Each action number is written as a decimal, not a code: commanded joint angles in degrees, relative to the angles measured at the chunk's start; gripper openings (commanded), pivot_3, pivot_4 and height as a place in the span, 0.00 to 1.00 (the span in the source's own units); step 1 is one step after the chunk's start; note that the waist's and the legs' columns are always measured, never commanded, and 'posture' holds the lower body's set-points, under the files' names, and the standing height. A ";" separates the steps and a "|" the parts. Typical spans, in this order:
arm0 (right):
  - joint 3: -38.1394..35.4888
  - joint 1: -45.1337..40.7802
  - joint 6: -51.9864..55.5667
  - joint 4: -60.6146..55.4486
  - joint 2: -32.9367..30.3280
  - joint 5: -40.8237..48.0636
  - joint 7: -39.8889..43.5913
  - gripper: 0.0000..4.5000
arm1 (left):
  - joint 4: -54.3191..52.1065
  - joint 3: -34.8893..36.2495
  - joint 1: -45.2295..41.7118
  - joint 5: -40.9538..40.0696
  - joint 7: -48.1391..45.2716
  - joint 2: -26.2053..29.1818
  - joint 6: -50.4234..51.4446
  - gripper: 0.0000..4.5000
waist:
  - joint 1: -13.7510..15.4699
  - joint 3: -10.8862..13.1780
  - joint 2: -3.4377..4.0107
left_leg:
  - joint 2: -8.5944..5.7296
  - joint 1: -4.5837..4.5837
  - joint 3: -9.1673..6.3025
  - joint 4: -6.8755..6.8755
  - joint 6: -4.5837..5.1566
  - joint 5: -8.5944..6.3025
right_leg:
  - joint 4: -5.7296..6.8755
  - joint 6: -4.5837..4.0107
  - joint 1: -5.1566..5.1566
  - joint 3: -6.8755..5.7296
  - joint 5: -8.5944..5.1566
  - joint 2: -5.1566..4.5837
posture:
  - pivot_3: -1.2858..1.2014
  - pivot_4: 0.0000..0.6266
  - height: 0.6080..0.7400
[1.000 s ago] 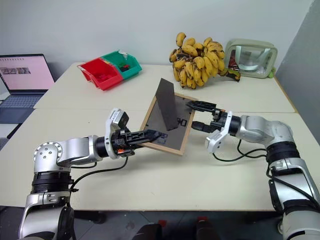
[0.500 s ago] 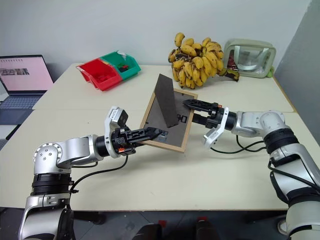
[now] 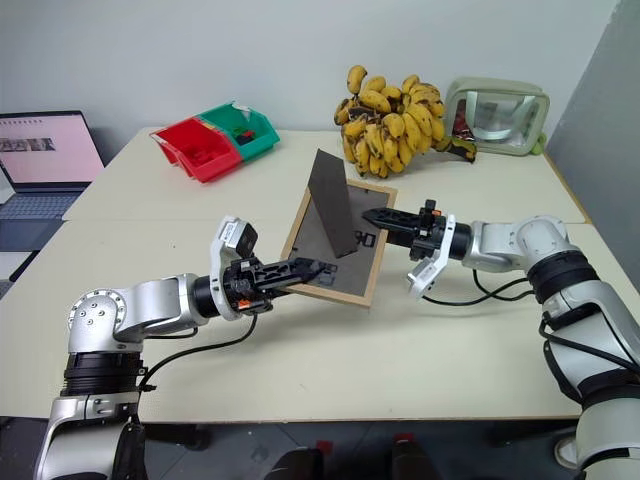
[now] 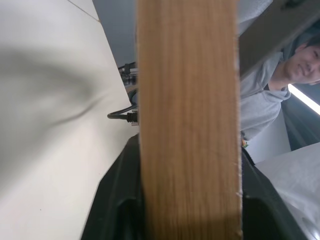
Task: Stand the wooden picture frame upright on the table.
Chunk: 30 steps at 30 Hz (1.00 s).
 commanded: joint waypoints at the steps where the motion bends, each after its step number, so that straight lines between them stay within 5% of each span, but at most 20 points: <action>1: -0.78 -2.38 -0.47 -0.45 -0.99 2.92 -1.26 0.28 | 1.00 1.39 -1.20 -1.40 -0.35 1.23 -0.61 0.66 | 0.01 0.00 0.00 | 0.00 0.00 0.00 0.00 0.00 0.00 | 0.00 0.00 0.00 0.00 0.00 0.00 | 0.52 0.24 1.00; 9: -0.92 -4.21 -9.87 9.36 0.44 10.69 3.78 0.28 | -1.22 7.51 -1.33 -1.28 1.54 9.11 -4.64 0.99 | -0.20 0.00 0.00 | 0.00 0.03 0.02 0.00 0.02 0.01 | 0.05 0.00 -0.01 0.02 0.00 0.00 | 0.52 0.24 1.00; 11: -0.50 -5.24 -14.86 14.10 1.72 14.91 7.96 0.28 | -3.55 8.64 -0.22 0.51 1.51 11.79 -6.20 1.00 | -0.45 0.00 -0.01 | 0.02 0.05 0.04 -0.01 0.02 0.00 | 0.04 0.00 0.01 0.04 0.00 -0.01 | 0.52 0.24 1.00; 15: -4.02 -9.72 -24.77 36.49 10.89 27.27 28.40 0.28 | -17.64 10.78 3.41 19.68 -5.89 19.07 -11.44 1.00 | -0.94 0.00 -0.07 | 0.07 0.11 0.05 -0.02 0.04 0.00 | -0.02 -0.01 0.12 0.03 0.00 -0.04 | 0.52 0.24 1.00; 18: -23.57 -16.30 -25.95 57.70 17.57 27.16 52.88 0.28 | -25.69 12.29 7.68 30.18 -12.02 21.30 -18.12 1.00 | -1.81 0.01 -0.08 | 0.07 0.24 0.11 -0.12 0.04 0.00 | -0.07 -0.01 0.22 0.05 0.01 -0.01 | 0.52 0.24 1.00; 21: -53.36 -22.91 -9.29 72.82 19.46 35.67 93.69 0.28 | -33.00 13.60 13.27 39.46 -15.95 21.44 -24.65 1.00 | -1.72 0.05 -0.10 | 0.11 0.40 0.12 -0.27 0.05 0.00 | -0.29 -0.02 0.43 -0.02 0.01 0.02 | 0.52 0.24 1.00; 23: -64.39 -24.89 11.72 72.01 21.06 45.52 109.87 0.28 | -38.46 12.91 19.19 48.34 -17.32 20.92 -30.16 1.00 | -1.68 0.12 -0.33 | 0.18 0.97 0.05 -0.64 0.25 -0.13 | -0.79 -0.06 1.17 -0.11 0.03 0.04 | 0.52 0.24 1.00; 25: -68.33 -24.13 29.06 66.26 23.61 51.93 117.88 0.28 | -42.48 12.63 24.01 53.68 -18.48 19.99 -33.55 1.00 | -1.80 0.12 -0.35 | 0.49 1.07 0.12 -0.79 0.28 -0.14 | -0.81 -0.06 1.18 0.01 0.03 -0.01 | 0.52 0.24 1.00; 30: -65.94 -14.13 53.65 44.42 32.44 60.56 119.94 0.28 | -47.07 9.66 30.36 61.39 -19.53 17.11 -37.93 1.00 | -0.41 0.12 -0.34 | 0.74 0.97 -0.05 -0.88 0.24 -0.13 | -0.66 -0.24 0.96 -0.11 -0.03 -0.01 | 0.52 0.24 1.00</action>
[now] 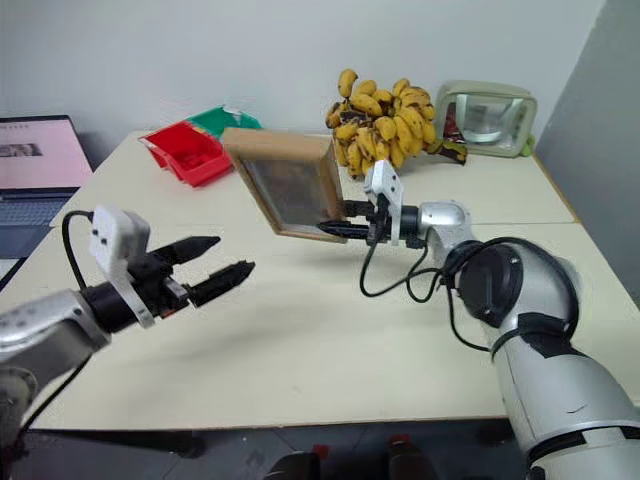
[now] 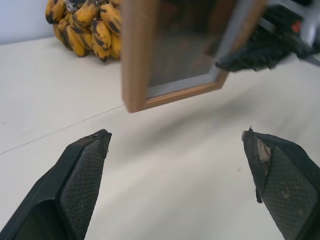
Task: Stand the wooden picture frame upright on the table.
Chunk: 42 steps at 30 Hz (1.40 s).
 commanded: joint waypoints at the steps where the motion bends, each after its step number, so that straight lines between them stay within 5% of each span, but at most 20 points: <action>1: 1.87 7.50 14.81 -15.49 4.93 6.98 -0.93 0.28 | -4.03 -2.27 3.40 5.99 -1.50 -1.92 -4.20 1.00 | 0.66 0.02 0.07 | 0.02 0.00 0.00 0.00 0.00 0.00 | 0.04 -0.04 -0.02 0.00 -0.01 0.02 | 0.52 0.24 1.00; 8: 9.85 18.26 21.89 -26.84 9.98 10.89 -6.86 0.28 | -4.20 -4.51 7.70 11.78 -3.33 -5.12 -7.14 1.00 | 0.79 0.04 0.11 | -0.03 -0.17 0.18 -0.01 -0.01 0.01 | 0.09 -0.04 -0.29 0.04 -0.01 0.01 | 0.52 0.24 1.00; 27: 22.26 22.53 29.82 -29.42 6.08 16.22 -6.26 0.28 | -0.35 -5.39 6.22 17.06 -8.58 -6.73 -8.06 1.00 | 0.78 0.02 0.11 | 0.02 -0.09 0.17 -0.01 0.00 0.00 | 0.07 -0.04 -0.20 0.01 -0.01 0.28 | 0.52 0.24 1.00; 38: 25.36 23.74 28.68 -30.34 4.12 17.97 -6.93 0.88 | 2.04 -6.88 3.59 19.00 -11.21 -7.38 -8.21 1.00 | 0.51 0.02 0.10 | 0.08 -0.07 0.15 -0.01 0.00 0.00 | 0.08 -0.05 -0.20 0.01 -0.01 0.36 | 0.52 0.24 1.00; 42: 28.02 25.94 27.43 -32.50 -0.25 16.93 -3.49 0.99 | 3.30 -6.52 3.12 19.38 -13.13 -6.46 -7.67 1.00 | 0.70 0.02 0.10 | 0.07 -0.07 0.15 -0.01 0.00 0.00 | 0.08 -0.05 -0.19 0.01 -0.01 0.37 | 0.52 0.24 1.00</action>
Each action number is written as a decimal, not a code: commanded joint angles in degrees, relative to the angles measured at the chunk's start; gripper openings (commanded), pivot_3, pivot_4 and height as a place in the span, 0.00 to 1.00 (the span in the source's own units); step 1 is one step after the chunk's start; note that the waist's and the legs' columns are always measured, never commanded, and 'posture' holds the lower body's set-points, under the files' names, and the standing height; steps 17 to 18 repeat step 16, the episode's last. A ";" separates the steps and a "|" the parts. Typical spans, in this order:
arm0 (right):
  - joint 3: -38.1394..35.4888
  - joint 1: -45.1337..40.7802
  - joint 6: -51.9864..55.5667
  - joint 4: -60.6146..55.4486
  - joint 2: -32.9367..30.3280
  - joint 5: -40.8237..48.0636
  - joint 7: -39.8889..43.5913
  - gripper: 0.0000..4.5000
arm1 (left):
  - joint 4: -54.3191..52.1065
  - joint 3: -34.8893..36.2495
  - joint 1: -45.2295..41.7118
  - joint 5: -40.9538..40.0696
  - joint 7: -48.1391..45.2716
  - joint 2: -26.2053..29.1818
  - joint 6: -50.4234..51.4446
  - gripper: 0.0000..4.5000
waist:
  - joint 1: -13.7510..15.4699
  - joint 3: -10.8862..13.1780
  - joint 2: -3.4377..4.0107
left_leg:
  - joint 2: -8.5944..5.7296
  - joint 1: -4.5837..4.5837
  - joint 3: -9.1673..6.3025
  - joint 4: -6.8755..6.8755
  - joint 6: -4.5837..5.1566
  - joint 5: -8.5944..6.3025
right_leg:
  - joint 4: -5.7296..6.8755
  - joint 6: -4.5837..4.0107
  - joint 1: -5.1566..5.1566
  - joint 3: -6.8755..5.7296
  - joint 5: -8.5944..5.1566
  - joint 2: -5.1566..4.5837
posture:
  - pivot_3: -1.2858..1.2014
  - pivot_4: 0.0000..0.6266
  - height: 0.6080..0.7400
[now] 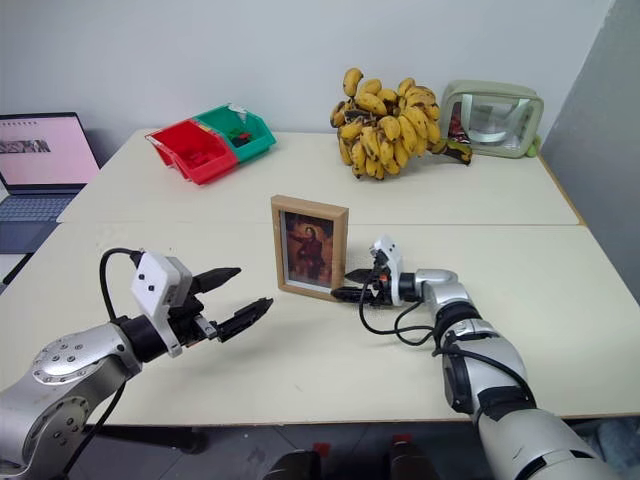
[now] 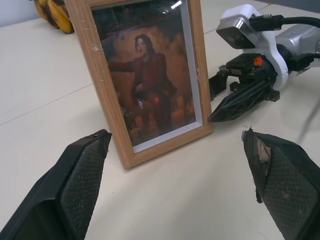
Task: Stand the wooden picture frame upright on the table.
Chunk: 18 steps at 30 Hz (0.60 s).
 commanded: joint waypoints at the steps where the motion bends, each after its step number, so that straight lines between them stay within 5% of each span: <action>1: 2.77 2.79 -2.03 -4.40 -6.34 -0.71 4.20 0.99 | 0.84 1.13 -0.25 0.58 -2.45 1.62 -0.82 1.00 | 0.29 0.00 0.00 | -0.02 0.00 0.00 0.00 0.00 0.00 | -0.01 0.00 0.01 0.00 0.00 -0.01 | 0.52 0.24 1.00; 7: 4.90 11.66 4.98 -28.44 -16.67 2.75 8.16 0.99 | 4.81 4.34 -0.30 -1.91 -7.01 5.58 2.33 1.00 | 1.35 0.01 0.01 | -0.12 -0.06 -0.03 0.01 0.01 -0.01 | -0.10 0.02 0.04 -0.05 -0.01 -0.17 | 0.52 0.24 1.00; 13: 3.09 18.18 36.35 -66.29 -22.47 11.04 1.45 0.99 | 15.39 7.82 -10.76 -7.04 -12.04 12.76 9.87 1.00 | 0.19 0.07 0.11 | 0.09 -0.06 -0.07 -0.02 0.01 0.00 | 0.07 -0.02 -0.11 -0.06 -0.03 -0.13 | 0.52 0.24 1.00; 18: 2.09 18.90 48.88 -75.25 -24.04 14.81 -2.55 0.99 | 22.25 6.85 -18.38 -8.87 -15.82 16.65 13.23 1.00 | 0.12 0.07 0.12 | 0.05 -0.15 -0.12 -0.02 0.01 0.00 | 0.30 -0.05 -0.31 -0.09 -0.06 -0.02 | 0.52 0.24 1.00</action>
